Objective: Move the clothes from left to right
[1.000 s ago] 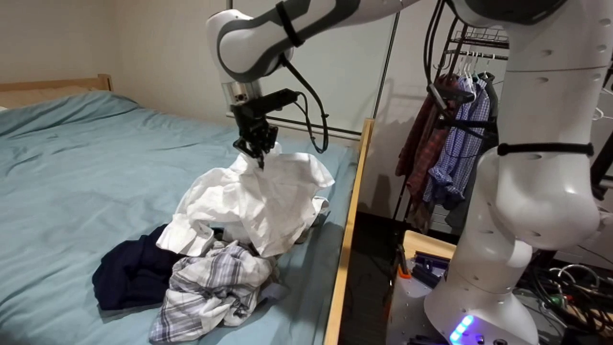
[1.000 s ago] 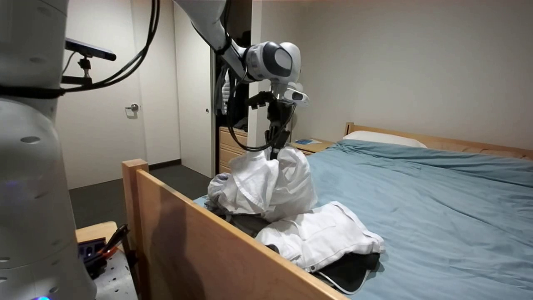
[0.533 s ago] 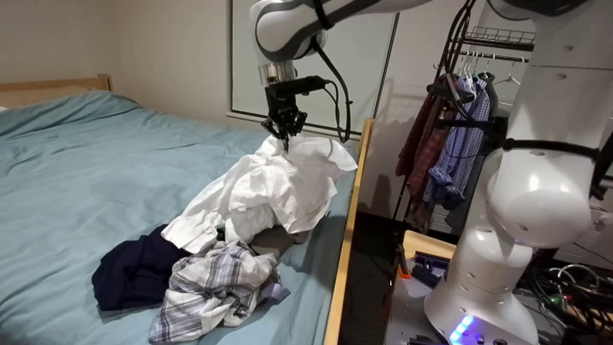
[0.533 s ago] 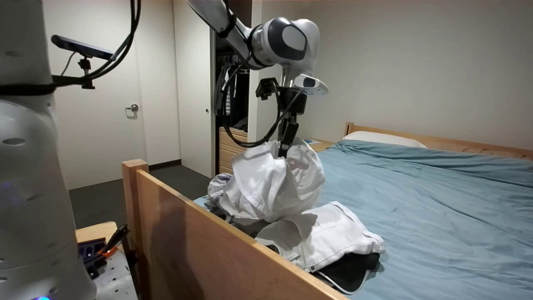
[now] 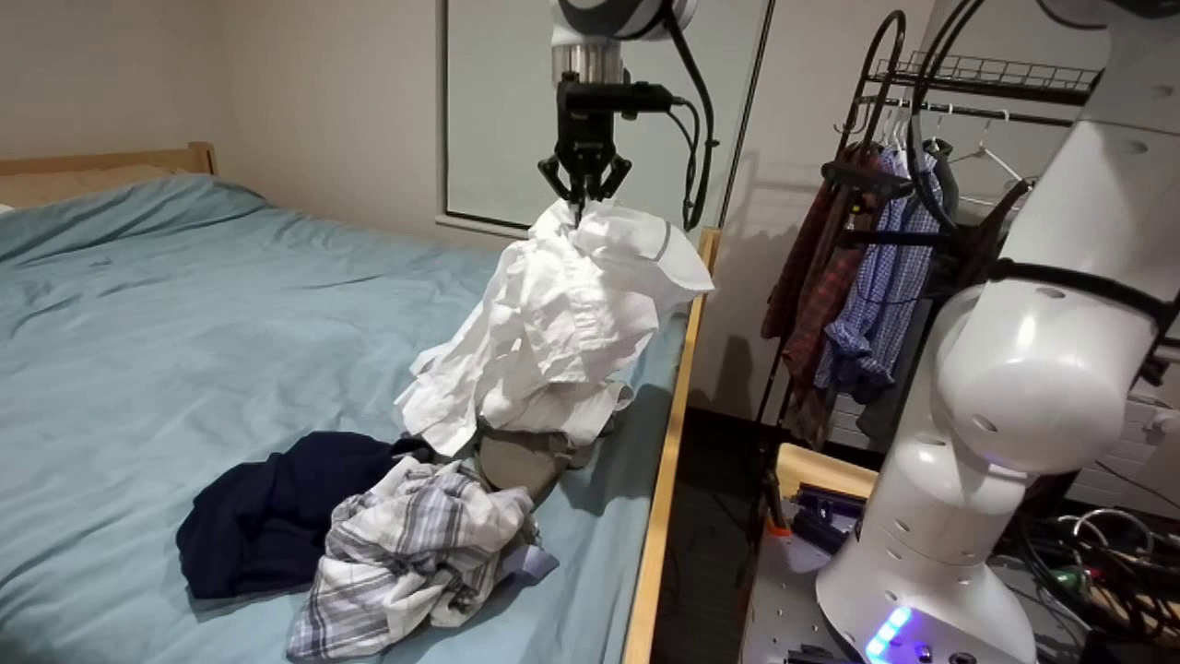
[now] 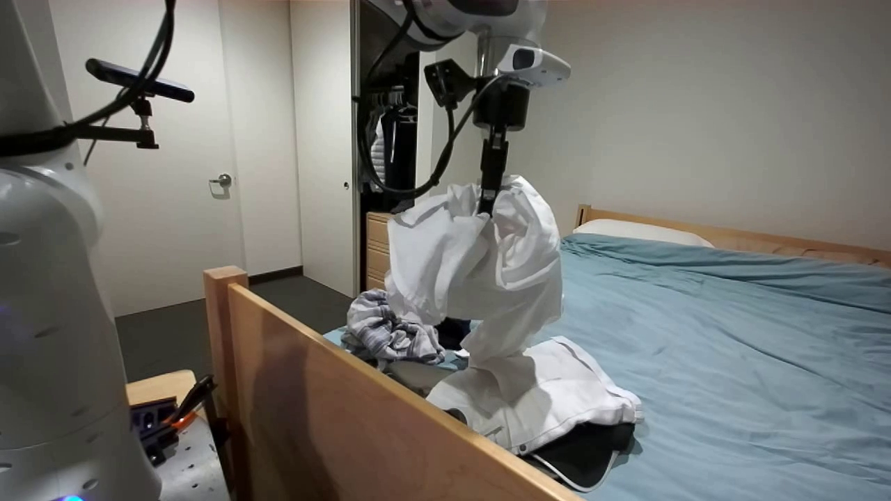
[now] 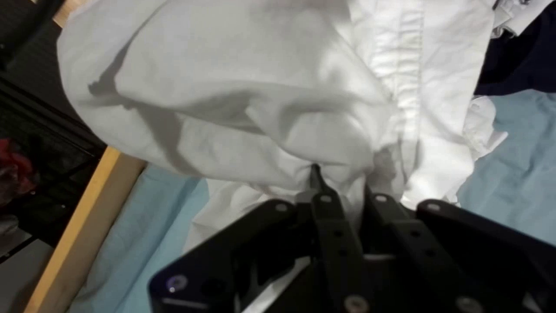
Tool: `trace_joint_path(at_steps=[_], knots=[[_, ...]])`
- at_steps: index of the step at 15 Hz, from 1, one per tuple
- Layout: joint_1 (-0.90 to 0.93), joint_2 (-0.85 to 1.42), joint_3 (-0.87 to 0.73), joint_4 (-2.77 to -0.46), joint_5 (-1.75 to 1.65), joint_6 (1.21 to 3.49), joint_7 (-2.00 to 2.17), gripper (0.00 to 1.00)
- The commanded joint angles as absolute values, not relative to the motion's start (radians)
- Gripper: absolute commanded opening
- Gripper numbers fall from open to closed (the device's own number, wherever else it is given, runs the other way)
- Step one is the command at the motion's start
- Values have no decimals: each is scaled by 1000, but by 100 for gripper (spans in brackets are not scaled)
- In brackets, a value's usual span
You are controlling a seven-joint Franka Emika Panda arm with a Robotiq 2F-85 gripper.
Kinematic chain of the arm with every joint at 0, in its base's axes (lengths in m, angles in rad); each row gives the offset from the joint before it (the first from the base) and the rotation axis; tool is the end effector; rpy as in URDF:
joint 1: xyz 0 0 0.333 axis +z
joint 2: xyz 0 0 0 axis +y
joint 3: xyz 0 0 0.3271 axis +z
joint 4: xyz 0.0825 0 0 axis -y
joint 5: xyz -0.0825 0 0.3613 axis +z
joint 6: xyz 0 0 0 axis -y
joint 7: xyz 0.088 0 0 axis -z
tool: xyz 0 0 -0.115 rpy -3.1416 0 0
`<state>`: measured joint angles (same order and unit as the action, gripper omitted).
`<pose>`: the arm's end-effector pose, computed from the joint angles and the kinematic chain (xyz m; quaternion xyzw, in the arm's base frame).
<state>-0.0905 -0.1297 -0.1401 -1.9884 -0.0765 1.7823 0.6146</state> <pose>0.4734 -0.1215 0.5226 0.9152 -0.4002 -0.0326 0.0349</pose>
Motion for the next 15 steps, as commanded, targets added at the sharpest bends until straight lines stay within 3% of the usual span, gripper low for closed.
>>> trace_joint_path(at_steps=[1, 8, 15], knots=[[-134, -234, -136, -2034, -35, 1760, 660, 8], [-185, -296, -143, -2079, 36, 1728, 715, 8], [-144, -33, -89, -1956, 40, 1707, 797, 8]])
